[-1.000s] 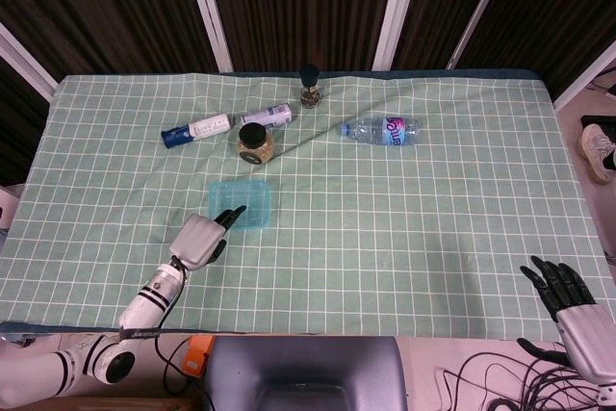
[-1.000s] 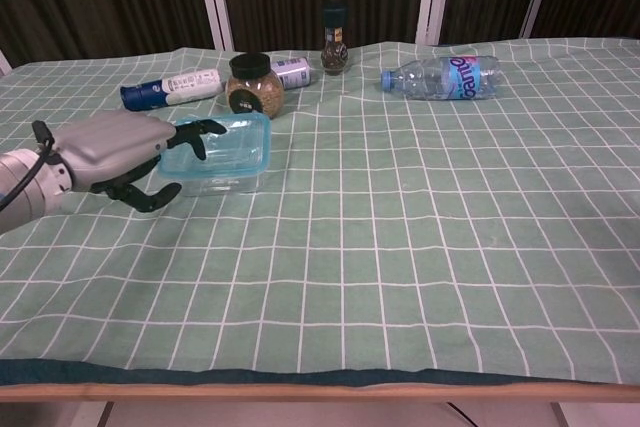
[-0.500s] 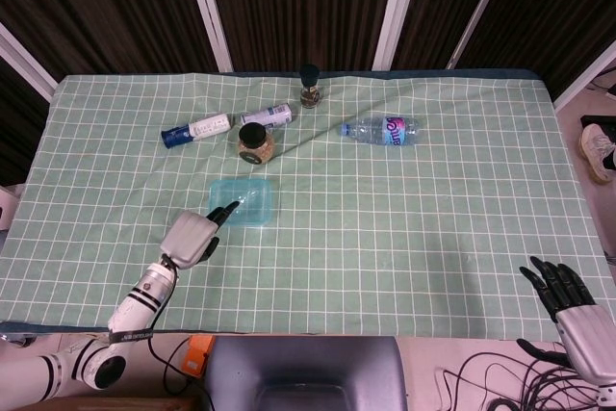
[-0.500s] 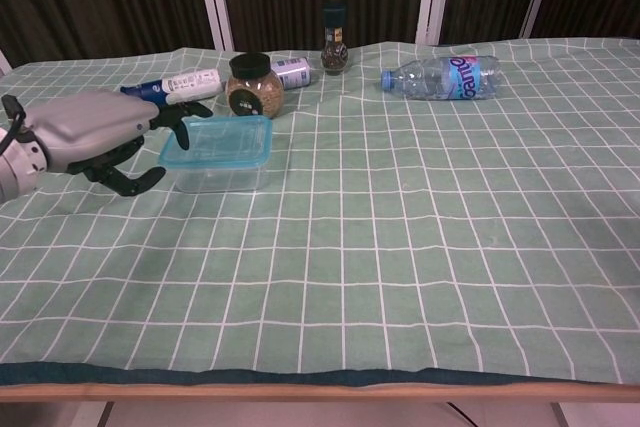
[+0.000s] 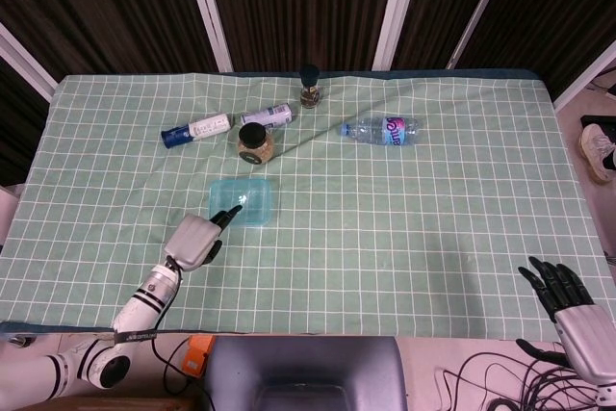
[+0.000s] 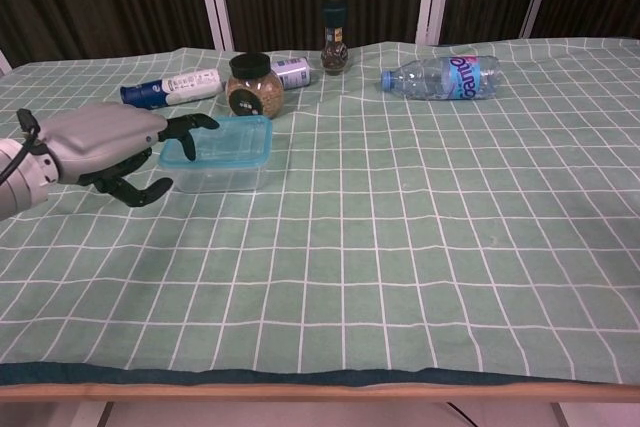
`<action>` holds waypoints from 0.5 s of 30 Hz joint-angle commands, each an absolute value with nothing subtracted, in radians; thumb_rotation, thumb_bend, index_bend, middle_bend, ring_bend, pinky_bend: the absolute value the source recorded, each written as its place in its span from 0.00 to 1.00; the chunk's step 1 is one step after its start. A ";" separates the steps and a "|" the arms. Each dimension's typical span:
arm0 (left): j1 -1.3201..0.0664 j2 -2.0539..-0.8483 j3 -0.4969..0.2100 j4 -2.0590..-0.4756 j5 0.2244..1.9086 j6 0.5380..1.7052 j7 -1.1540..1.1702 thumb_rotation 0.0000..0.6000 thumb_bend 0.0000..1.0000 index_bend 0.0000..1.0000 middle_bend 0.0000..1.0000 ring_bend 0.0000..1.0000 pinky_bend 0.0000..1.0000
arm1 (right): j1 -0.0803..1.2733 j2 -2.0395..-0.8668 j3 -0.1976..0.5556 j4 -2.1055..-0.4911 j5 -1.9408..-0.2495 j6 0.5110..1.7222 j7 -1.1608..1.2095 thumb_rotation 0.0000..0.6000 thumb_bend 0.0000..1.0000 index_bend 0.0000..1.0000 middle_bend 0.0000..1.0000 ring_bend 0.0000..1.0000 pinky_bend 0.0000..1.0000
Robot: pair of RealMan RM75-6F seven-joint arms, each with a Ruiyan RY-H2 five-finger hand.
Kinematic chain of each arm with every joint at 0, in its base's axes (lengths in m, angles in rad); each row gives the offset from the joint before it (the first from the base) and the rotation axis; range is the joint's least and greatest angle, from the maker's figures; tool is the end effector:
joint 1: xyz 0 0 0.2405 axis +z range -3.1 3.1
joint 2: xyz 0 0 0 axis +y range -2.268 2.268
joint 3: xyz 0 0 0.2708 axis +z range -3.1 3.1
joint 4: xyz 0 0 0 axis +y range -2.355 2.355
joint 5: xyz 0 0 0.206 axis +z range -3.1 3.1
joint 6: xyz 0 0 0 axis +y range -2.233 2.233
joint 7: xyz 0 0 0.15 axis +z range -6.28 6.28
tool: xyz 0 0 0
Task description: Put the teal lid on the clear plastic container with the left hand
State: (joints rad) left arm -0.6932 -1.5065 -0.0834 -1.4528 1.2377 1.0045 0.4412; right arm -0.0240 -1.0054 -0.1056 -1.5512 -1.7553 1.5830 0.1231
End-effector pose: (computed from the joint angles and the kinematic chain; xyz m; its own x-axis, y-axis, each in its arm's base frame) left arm -0.1875 0.3410 -0.0054 0.6361 0.1675 0.7532 0.7285 -0.4521 -0.5147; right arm -0.3291 -0.1172 0.1880 0.4390 -0.1260 0.8896 -0.8948 -0.1502 0.4203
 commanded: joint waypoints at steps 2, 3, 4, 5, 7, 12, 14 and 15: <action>-0.695 -1.511 -0.084 -1.446 1.233 0.998 0.443 1.00 0.50 0.00 0.27 0.80 0.88 | -0.025 -1.005 -0.106 -1.550 -1.756 1.584 0.124 1.00 0.22 0.00 0.00 0.00 0.00; -0.695 -1.513 -0.084 -1.444 1.232 0.997 0.444 1.00 0.50 0.00 0.27 0.80 0.88 | -0.024 -1.005 -0.106 -1.550 -1.756 1.583 0.124 1.00 0.22 0.00 0.00 0.00 0.00; -0.696 -1.514 -0.085 -1.442 1.231 0.996 0.444 1.00 0.50 0.00 0.27 0.80 0.88 | -0.024 -1.005 -0.107 -1.550 -1.757 1.583 0.123 1.00 0.22 0.00 0.00 0.00 0.00; -0.696 -1.515 -0.085 -1.439 1.231 0.996 0.445 1.00 0.50 0.00 0.27 0.80 0.88 | -0.024 -1.005 -0.107 -1.550 -1.758 1.583 0.123 1.00 0.22 0.00 0.00 0.00 0.00; -0.696 -1.517 -0.086 -1.436 1.230 0.995 0.445 1.00 0.50 0.00 0.27 0.80 0.88 | -0.025 -1.005 -0.106 -1.551 -1.756 1.584 0.124 1.00 0.22 0.00 0.00 0.00 0.00; -0.695 -1.520 -0.081 -1.429 1.227 0.989 0.448 1.00 0.50 0.00 0.27 0.80 0.88 | -0.024 -1.005 -0.106 -1.550 -1.755 1.583 0.124 1.00 0.22 0.00 0.00 0.00 0.00; -0.695 -1.523 -0.080 -1.425 1.227 0.987 0.447 1.00 0.50 0.00 0.27 0.80 0.88 | -0.024 -1.004 -0.106 -1.551 -1.755 1.582 0.124 1.00 0.22 0.00 0.00 0.00 0.00; -0.694 -1.524 -0.078 -1.424 1.228 0.986 0.447 1.00 0.50 0.00 0.27 0.80 0.88 | -0.024 -1.004 -0.106 -1.551 -1.755 1.582 0.124 1.00 0.22 0.00 0.00 0.00 0.00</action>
